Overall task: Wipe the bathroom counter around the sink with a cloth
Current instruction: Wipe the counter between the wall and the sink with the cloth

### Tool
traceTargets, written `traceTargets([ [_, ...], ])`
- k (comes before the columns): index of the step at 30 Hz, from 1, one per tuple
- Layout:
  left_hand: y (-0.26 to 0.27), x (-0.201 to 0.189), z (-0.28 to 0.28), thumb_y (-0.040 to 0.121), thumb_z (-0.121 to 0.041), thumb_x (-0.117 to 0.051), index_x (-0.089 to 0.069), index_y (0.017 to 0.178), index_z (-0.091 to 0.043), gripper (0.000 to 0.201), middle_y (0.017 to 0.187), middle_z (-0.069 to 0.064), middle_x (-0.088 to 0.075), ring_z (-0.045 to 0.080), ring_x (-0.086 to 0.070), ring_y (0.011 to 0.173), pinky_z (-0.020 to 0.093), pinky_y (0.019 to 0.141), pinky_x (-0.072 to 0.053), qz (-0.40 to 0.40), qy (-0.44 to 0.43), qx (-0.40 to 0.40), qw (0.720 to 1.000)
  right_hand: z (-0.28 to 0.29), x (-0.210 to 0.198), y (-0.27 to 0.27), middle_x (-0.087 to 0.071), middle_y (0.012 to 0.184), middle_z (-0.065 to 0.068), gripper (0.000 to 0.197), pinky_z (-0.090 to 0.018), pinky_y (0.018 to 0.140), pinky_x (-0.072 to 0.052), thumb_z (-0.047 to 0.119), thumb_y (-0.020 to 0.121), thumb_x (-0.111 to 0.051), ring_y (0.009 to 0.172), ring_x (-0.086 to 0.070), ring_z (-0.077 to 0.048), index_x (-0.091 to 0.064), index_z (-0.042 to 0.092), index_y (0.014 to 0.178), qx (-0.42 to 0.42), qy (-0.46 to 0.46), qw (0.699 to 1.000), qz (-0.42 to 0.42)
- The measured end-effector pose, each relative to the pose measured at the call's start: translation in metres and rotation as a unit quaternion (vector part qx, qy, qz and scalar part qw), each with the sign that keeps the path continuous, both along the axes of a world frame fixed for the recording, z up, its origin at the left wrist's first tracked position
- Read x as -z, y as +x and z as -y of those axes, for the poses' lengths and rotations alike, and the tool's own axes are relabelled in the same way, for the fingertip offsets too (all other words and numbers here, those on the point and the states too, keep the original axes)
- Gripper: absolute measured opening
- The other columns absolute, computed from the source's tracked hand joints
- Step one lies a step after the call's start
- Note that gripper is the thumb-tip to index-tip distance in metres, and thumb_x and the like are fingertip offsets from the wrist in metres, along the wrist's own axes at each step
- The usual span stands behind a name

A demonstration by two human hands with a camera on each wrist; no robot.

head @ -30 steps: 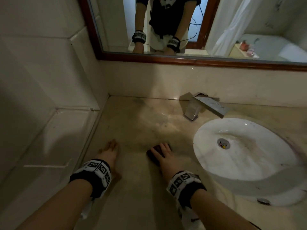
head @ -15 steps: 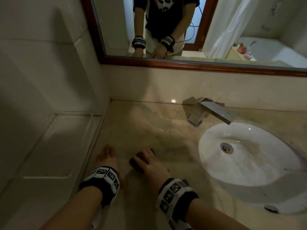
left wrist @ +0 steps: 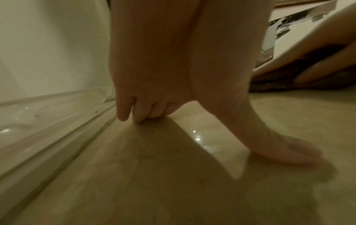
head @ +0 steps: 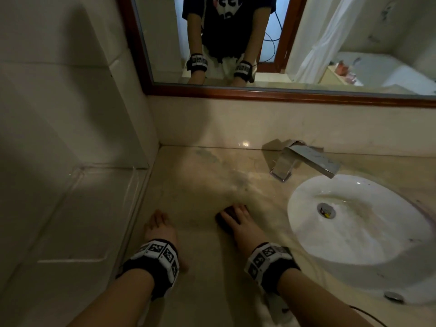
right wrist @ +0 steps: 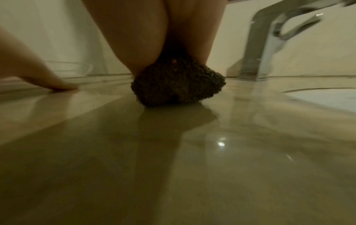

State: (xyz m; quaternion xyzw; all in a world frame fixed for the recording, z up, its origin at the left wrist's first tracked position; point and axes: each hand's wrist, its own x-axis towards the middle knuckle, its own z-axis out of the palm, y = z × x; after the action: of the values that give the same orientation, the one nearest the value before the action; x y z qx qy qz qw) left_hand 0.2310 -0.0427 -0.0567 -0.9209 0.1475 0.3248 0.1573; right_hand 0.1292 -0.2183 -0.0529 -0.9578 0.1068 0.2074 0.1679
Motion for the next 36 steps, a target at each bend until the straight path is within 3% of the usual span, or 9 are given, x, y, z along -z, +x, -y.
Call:
traceTargets([
  [3, -0.001, -0.003, 0.001, 0.054, -0.061, -0.08, 0.027, 0.141, 0.006, 0.153, 0.154, 0.023, 0.022, 0.037, 0.009, 0.146, 0.043, 0.123, -0.006, -0.02, 0.009, 0.003, 1.0, 0.037, 0.002, -0.018, 0.009, 0.158, -0.01, 0.058, -0.041, 0.119, 0.0, 0.032, 0.099, -0.037, 0.146, 0.008, -0.031, -0.006, 0.033, 0.149, 0.05, -0.051, 0.997, 0.003],
  [9, -0.001, -0.006, -0.005, 0.053, -0.065, -0.079, 0.022, 0.144, 0.005, 0.152, 0.155, 0.022, 0.02, 0.036, 0.008, 0.147, 0.043, 0.123, -0.006, -0.017, -0.018, -0.001, 1.0, 0.061, -0.018, -0.023, -0.01, 0.157, -0.009, 0.05, -0.04, 0.118, -0.019, 0.029, 0.099, -0.034, 0.144, -0.013, -0.03, -0.019, 0.028, 0.147, 0.132, -0.049, 0.99, -0.021],
  [15, 0.022, -0.024, -0.008, 0.081, -0.037, -0.071, 0.017, 0.147, 0.0, 0.116, 0.158, 0.014, 0.019, 0.027, 0.004, 0.149, 0.034, 0.122, -0.012, -0.03, -0.043, -0.019, 0.998, -0.026, -0.049, 0.021, -0.009, 0.157, -0.012, 0.05, -0.037, 0.118, -0.011, 0.016, 0.1, -0.034, 0.145, -0.008, -0.031, -0.02, 0.02, 0.148, -0.055, 0.022, 0.994, 0.087],
  [18, 0.034, -0.019, -0.015, 0.099, -0.026, -0.04, 0.012, 0.149, -0.002, 0.076, 0.158, 0.015, 0.016, 0.028, 0.005, 0.149, 0.035, 0.122, -0.012, -0.036, -0.055, -0.053, 0.996, -0.073, -0.036, 0.046, 0.001, 0.158, -0.015, 0.053, -0.049, 0.118, -0.016, 0.013, 0.1, -0.034, 0.146, 0.003, -0.032, -0.015, 0.02, 0.149, -0.113, 0.054, 0.991, 0.039],
  [20, 0.035, -0.015, -0.019, 0.102, -0.027, -0.028, 0.009, 0.149, -0.002, 0.065, 0.158, 0.016, 0.013, 0.028, 0.005, 0.149, 0.035, 0.122, -0.011, -0.04, -0.053, -0.058, 0.996, -0.09, -0.021, 0.055, 0.005, 0.158, -0.017, 0.055, -0.053, 0.117, -0.015, 0.014, 0.099, -0.036, 0.146, 0.008, -0.032, -0.013, 0.02, 0.149, -0.14, 0.067, 0.988, -0.003],
  [26, 0.04, -0.009, -0.014, 0.098, -0.031, -0.044, 0.01, 0.149, -0.002, 0.08, 0.158, 0.016, 0.015, 0.028, 0.002, 0.149, 0.035, 0.122, -0.013, -0.049, -0.026, -0.06, 0.997, -0.083, 0.005, 0.061, 0.007, 0.158, -0.015, 0.047, -0.054, 0.117, -0.009, 0.022, 0.102, -0.028, 0.146, 0.011, -0.03, -0.021, 0.017, 0.148, -0.135, 0.066, 0.989, -0.011],
  [32, 0.036, -0.005, -0.023, 0.075, -0.043, -0.074, 0.019, 0.146, 0.0, 0.124, 0.157, 0.016, 0.019, 0.027, 0.004, 0.149, 0.033, 0.123, -0.009, -0.034, -0.053, -0.073, 0.995, -0.012, 0.005, 0.049, 0.01, 0.158, -0.01, 0.049, -0.047, 0.119, -0.013, 0.021, 0.102, -0.026, 0.146, 0.013, -0.03, -0.013, 0.027, 0.149, -0.012, 0.03, 0.999, 0.004],
  [34, 0.036, -0.007, -0.023, 0.074, -0.043, -0.075, 0.021, 0.146, 0.0, 0.127, 0.157, 0.016, 0.019, 0.028, 0.004, 0.149, 0.033, 0.123, -0.009, -0.031, -0.066, -0.089, 0.993, 0.017, 0.0, 0.036, 0.012, 0.158, -0.011, 0.055, -0.045, 0.12, -0.01, 0.022, 0.101, -0.032, 0.145, 0.013, -0.031, -0.006, 0.028, 0.149, 0.011, -0.002, 1.0, -0.001],
  [36, 0.036, -0.012, -0.018, 0.086, -0.035, -0.065, 0.019, 0.146, 0.0, 0.109, 0.158, 0.015, 0.015, 0.027, 0.0, 0.149, 0.033, 0.123, -0.01, -0.038, -0.082, -0.126, 0.988, 0.043, -0.002, 0.022, 0.014, 0.157, -0.01, 0.064, -0.044, 0.121, -0.007, 0.026, 0.099, -0.04, 0.145, 0.013, -0.033, -0.001, 0.03, 0.149, 0.042, -0.024, 0.999, 0.003],
])
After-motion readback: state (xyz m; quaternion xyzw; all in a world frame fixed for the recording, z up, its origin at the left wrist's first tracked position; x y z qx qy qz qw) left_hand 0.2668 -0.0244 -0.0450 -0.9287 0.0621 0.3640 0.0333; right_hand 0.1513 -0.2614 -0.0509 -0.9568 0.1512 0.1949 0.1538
